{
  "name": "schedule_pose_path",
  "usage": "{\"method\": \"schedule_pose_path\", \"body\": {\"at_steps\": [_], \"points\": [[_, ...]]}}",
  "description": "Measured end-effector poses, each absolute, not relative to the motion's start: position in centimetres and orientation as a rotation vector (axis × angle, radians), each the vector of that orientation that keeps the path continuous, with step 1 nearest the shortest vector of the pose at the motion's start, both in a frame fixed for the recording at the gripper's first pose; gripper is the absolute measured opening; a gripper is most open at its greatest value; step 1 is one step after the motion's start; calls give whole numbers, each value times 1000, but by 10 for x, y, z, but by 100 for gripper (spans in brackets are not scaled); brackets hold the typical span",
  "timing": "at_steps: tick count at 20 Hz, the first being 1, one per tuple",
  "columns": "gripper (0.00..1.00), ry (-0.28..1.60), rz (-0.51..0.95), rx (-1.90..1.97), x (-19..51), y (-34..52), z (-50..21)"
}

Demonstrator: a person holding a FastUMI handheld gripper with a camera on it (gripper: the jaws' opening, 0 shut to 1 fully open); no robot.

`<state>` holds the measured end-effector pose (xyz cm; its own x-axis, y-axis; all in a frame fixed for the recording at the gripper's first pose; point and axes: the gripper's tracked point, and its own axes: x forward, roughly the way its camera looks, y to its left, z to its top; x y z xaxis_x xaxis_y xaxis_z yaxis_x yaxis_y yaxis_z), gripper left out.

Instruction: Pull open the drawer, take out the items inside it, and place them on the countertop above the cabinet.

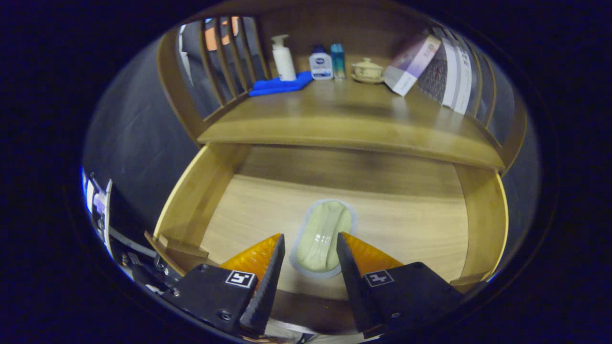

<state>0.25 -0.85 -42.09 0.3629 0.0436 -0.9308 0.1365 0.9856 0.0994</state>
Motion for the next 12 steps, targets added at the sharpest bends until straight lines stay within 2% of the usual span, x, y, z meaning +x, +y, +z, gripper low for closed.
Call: {"method": "schedule_pose_path", "body": {"at_steps": [3,9,12], "points": [[64,1247,-76,219,4,-12,-432],[45,1271,-117,213,9,-17,-445],[39,1263,-136,200,11,-20,-448]]}}
